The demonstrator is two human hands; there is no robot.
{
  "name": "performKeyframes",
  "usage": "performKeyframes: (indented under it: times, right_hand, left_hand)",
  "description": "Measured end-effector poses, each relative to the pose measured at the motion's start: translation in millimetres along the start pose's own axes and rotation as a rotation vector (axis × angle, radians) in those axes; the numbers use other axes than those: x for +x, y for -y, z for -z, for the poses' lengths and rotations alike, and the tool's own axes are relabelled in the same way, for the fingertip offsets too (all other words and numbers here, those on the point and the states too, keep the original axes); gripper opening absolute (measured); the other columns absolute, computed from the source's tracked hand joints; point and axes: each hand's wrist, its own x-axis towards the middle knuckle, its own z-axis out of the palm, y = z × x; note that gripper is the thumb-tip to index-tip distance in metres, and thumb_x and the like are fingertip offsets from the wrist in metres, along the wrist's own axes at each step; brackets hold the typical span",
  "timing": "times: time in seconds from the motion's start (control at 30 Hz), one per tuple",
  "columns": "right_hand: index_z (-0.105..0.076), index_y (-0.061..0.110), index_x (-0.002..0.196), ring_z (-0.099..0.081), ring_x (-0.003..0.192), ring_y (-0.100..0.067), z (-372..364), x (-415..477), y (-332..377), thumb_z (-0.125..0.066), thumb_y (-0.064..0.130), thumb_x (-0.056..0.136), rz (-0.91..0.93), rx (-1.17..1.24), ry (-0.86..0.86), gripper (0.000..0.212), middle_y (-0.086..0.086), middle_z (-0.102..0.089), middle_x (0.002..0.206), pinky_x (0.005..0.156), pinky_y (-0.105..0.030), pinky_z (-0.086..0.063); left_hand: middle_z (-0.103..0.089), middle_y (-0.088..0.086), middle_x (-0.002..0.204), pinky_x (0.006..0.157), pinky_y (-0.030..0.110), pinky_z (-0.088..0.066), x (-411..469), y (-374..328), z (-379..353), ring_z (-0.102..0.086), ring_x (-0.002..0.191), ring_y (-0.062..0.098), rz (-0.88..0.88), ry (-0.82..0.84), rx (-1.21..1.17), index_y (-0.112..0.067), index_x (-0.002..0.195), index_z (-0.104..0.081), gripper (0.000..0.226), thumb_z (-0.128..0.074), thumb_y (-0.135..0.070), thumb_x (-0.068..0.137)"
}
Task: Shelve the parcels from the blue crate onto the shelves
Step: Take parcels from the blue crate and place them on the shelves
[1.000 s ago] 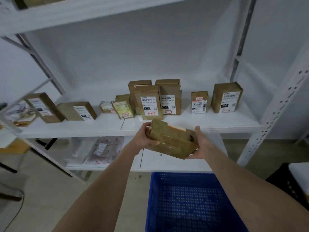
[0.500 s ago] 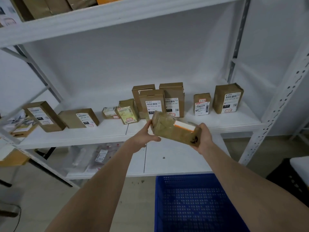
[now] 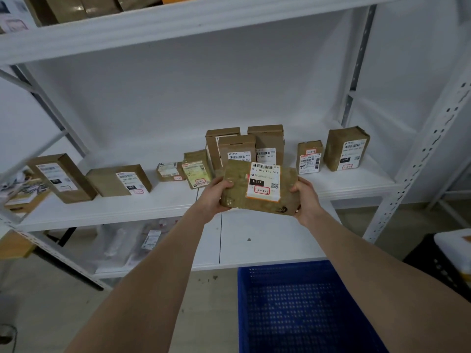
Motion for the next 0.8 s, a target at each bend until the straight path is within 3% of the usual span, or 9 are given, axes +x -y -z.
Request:
performKeyframes:
  times: [0.1,0.2,0.33,0.5,0.67,0.8]
  right_hand:
    - [-0.052,0.024,0.124,-0.061,0.092,-0.021,-7.3,-7.2,1.2,-0.048,0.006,0.082,0.014,-0.01,0.001,0.046,-0.005,-0.065,0.109,0.064,-0.032,-0.05]
    - [-0.048,0.025,0.121,-0.058,0.083,-0.017,-12.0,-9.1,2.2,-0.05,0.006,0.088,0.014,-0.018,-0.017,0.038,-0.001,-0.061,0.096,0.061,-0.032,-0.048]
    - [-0.047,0.026,0.119,-0.059,0.081,-0.016,-18.5,-9.7,3.2,-0.056,0.011,0.09,0.016,-0.035,-0.01,0.034,0.002,-0.061,0.092,0.065,-0.033,-0.051]
    - [-0.049,0.024,0.122,-0.061,0.082,-0.013,-31.8,-9.3,1.6,-0.066,0.022,0.088,0.046,-0.041,-0.029,0.038,0.0,-0.064,0.103,0.078,-0.039,-0.053]
    - [-0.051,0.013,0.129,-0.064,0.088,-0.02,-45.3,-7.2,-4.9,-0.072,0.031,0.085,0.056,-0.052,-0.06,0.052,-0.005,-0.065,0.107,0.085,-0.043,-0.054]
    - [-0.051,0.011,0.121,-0.064,0.085,-0.022,-52.0,-5.4,-14.8,-0.069,0.024,0.088,0.022,-0.082,-0.075,0.04,-0.006,-0.065,0.104,0.073,-0.037,-0.053]
  left_hand:
    - [-0.062,0.0,0.101,0.086,0.043,-0.052,-3.1,-2.0,2.0,-0.061,0.094,0.021,-0.004,-0.038,0.035,-0.02,0.13,-0.048,0.041,-0.054,-0.015,0.09]
    - [-0.062,-0.001,0.098,0.09,0.044,-0.051,-4.3,-4.4,2.6,-0.06,0.088,0.019,-0.011,-0.041,0.069,-0.021,0.132,-0.047,0.042,-0.052,-0.016,0.091]
    - [-0.061,-0.002,0.099,0.094,0.044,-0.046,-6.3,-9.6,6.8,-0.059,0.088,0.021,-0.006,-0.044,0.079,-0.023,0.134,-0.046,0.043,-0.048,-0.015,0.092]
    - [-0.057,0.006,0.118,0.109,0.054,-0.029,-5.1,-17.4,15.9,-0.052,0.107,0.027,0.011,-0.09,0.116,-0.021,0.137,-0.044,0.047,-0.044,-0.013,0.09]
    - [-0.059,0.004,0.1,0.101,0.044,-0.039,-6.3,-18.2,27.6,-0.055,0.093,0.022,0.026,-0.104,0.148,-0.015,0.127,-0.048,0.036,-0.043,-0.012,0.092]
    - [-0.063,0.004,0.106,0.087,0.038,-0.051,-4.0,-6.9,41.0,-0.062,0.095,0.022,-0.002,-0.066,0.217,-0.011,0.128,-0.048,0.045,-0.057,-0.036,0.091]
